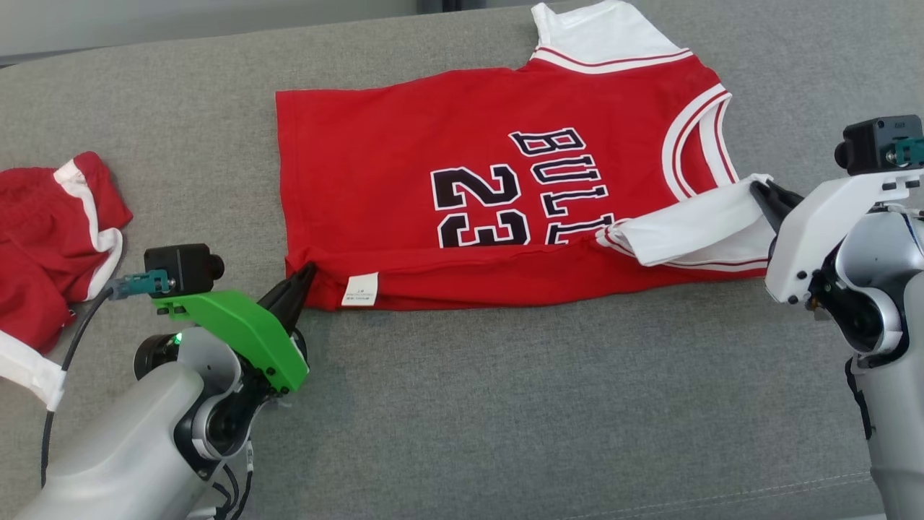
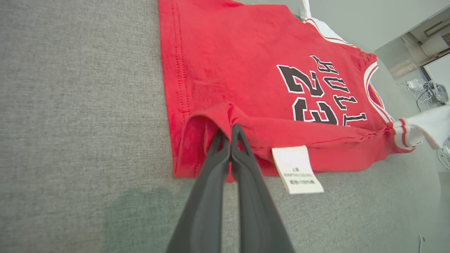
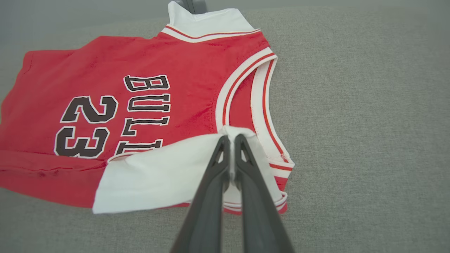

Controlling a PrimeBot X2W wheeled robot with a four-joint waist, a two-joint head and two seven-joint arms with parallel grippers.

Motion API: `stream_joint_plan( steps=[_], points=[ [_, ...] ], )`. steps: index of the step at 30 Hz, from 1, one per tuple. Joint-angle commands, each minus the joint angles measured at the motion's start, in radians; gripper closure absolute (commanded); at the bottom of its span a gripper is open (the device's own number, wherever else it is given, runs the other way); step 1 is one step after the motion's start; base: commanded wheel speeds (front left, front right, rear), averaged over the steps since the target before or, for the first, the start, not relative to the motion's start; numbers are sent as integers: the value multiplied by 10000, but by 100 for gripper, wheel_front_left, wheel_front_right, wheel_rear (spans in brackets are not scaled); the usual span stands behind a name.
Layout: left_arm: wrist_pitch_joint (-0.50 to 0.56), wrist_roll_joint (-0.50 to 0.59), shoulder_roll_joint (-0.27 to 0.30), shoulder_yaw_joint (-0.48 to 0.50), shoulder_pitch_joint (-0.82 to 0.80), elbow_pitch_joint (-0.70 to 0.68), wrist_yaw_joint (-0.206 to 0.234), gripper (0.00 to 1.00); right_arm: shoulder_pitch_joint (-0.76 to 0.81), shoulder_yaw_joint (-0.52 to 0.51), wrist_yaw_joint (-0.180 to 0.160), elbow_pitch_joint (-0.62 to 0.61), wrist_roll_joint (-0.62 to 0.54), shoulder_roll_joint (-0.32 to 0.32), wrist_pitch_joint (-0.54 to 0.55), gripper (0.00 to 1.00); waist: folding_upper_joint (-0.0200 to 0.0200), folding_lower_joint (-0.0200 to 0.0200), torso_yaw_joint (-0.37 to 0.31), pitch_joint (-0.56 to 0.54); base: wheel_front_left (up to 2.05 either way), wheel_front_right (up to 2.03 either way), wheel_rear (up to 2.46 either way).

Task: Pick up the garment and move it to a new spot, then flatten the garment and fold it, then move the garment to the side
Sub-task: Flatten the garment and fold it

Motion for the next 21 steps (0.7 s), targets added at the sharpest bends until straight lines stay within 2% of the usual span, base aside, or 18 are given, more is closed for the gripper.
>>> stream_joint_plan(
  steps=[1, 10, 11, 12, 13, 14, 18, 21],
  points=[
    [49, 18, -82, 1, -215, 152, -63, 100, -243, 97, -11, 199, -22, -83, -259, 100, -1, 1, 70, 193, 0, 0, 0],
    [31, 148, -594, -48, -771, 1037, -254, 100, -1386, 688, -11, 1761, -297, -296, -1966, 100, -1, 1, 257, 446, 0, 0, 0],
    [17, 159, -651, -46, -818, 1114, -252, 96, -1481, 730, -10, 1945, -327, -281, -2149, 100, -1, 1, 279, 458, 0, 0, 0],
    [-40, 180, -691, -27, -859, 1167, -251, 73, -1554, 784, -10, 2077, -368, -273, -2299, 99, -1, 1, 298, 469, 0, 0, 0],
    [-94, 205, -737, -3, -891, 1228, -257, 0, -1658, 832, -10, 2215, -408, -275, -2515, 20, -1, 1, 322, 480, 0, 0, 0],
    [-105, 222, -773, -12, -906, 1287, -269, 0, -1751, 826, -11, 2316, -460, -262, -2725, 0, -1, 1, 341, 487, 0, 0, 0],
    [-315, 309, -857, -18, -920, 1426, -269, 0, -1982, 1085, -11, 2678, -346, -228, -3414, 0, -1, 1, 436, 470, 0, 0, 0],
    [-579, 468, -725, 13, -707, 1434, -37, 0, -2036, 1245, -11, 2812, -191, -325, -3734, 0, -1, 1, 474, 399, 0, 0, 0]
  ],
)
